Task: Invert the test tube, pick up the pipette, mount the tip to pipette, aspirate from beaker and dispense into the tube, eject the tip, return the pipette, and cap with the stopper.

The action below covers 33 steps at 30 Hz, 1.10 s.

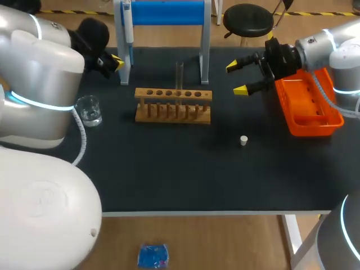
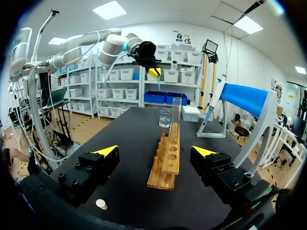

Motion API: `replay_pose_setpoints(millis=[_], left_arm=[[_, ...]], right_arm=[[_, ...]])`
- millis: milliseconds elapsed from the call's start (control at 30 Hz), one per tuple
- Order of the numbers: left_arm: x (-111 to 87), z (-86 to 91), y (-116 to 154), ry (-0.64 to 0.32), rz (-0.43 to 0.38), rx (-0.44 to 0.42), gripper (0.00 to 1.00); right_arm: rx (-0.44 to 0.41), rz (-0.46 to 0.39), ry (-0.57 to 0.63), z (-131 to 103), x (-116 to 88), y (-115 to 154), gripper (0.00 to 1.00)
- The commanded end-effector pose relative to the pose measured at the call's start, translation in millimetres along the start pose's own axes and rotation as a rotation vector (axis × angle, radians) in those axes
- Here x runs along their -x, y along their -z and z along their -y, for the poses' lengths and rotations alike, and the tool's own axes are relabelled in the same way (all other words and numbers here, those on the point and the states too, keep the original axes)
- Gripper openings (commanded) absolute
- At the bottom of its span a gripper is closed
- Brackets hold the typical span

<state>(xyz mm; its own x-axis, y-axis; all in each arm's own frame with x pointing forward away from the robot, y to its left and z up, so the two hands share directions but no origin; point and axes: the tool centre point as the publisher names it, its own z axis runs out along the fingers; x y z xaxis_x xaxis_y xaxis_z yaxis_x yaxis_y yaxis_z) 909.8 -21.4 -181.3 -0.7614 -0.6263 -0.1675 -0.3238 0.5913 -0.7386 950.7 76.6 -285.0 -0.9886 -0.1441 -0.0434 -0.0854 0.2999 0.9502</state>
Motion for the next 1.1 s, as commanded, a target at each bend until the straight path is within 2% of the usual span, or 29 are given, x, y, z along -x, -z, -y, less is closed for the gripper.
replay_pose_setpoints(millis=[33,533,633,800,900,1100], left_arm=[[2.7,2.7,19,0.000,-0.019,0.037,0.00],[2.7,2.7,19,0.000,-0.019,0.037,0.00],[-14.0,20.8,11,-0.049,-0.091,0.084,0.00],[-41.2,46.9,2,-0.102,-0.140,0.082,0.00],[-60.9,61.2,-5,-0.104,-0.174,0.098,0.00],[-90.9,75.9,-16,-0.075,-0.265,0.131,0.00]], right_arm=[[0.001,-0.002,0.001,1,1,1,1.00],[0.001,-0.002,0.001,1,1,1,1.00],[0.001,-0.002,0.001,1,1,1,1.00],[0.001,-0.002,0.001,1,1,1,1.00],[0.001,-0.002,0.001,1,1,1,1.00],[0.001,-0.002,0.001,1,1,1,1.00]])
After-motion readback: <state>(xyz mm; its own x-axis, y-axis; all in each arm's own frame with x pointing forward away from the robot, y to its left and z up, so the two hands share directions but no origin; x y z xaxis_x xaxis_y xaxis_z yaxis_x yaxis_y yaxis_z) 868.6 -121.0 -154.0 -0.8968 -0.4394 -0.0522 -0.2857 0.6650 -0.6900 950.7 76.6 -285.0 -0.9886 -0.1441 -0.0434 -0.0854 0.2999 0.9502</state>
